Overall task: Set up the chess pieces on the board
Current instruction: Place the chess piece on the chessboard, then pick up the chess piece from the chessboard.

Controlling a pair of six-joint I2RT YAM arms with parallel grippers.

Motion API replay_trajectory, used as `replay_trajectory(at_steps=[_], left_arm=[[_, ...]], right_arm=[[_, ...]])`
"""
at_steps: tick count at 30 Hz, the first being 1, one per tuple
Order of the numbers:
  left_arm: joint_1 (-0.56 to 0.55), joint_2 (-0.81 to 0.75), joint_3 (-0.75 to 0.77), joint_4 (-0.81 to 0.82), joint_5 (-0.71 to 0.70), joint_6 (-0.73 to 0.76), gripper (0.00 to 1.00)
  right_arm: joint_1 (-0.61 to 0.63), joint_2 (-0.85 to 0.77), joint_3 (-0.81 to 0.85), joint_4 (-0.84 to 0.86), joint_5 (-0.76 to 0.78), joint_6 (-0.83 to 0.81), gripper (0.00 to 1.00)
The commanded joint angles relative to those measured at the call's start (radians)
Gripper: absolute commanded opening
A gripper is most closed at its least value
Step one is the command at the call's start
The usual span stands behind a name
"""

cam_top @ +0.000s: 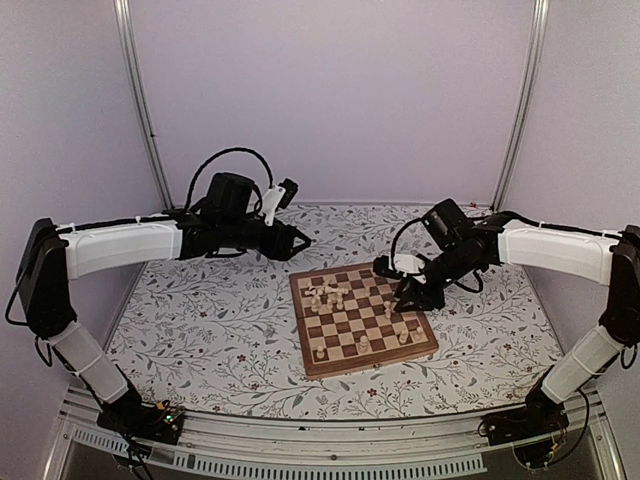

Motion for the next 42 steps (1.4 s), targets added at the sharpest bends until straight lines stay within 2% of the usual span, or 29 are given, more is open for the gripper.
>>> replay_trajectory(at_steps=[1,15,24,42], left_arm=[[0.006,0.000,0.030,-0.007,0.016,0.004,0.61],[0.006,-0.018,0.033,-0.015,0.026,0.012,0.61],[0.006,-0.017,0.035,-0.017,0.031,0.014,0.61],[0.006,-0.006,0.038,-0.018,0.049,0.012,0.61]], right_arm=[[-0.036,0.067,0.063,0.017,0.029,-0.042,0.36],[-0.056,0.256,0.138,0.098,0.150,-0.151,0.38],[-0.043,0.312,0.175,0.054,0.082,-0.215,0.47],[-0.026,0.415,0.286,-0.144,0.001,-0.306,0.48]])
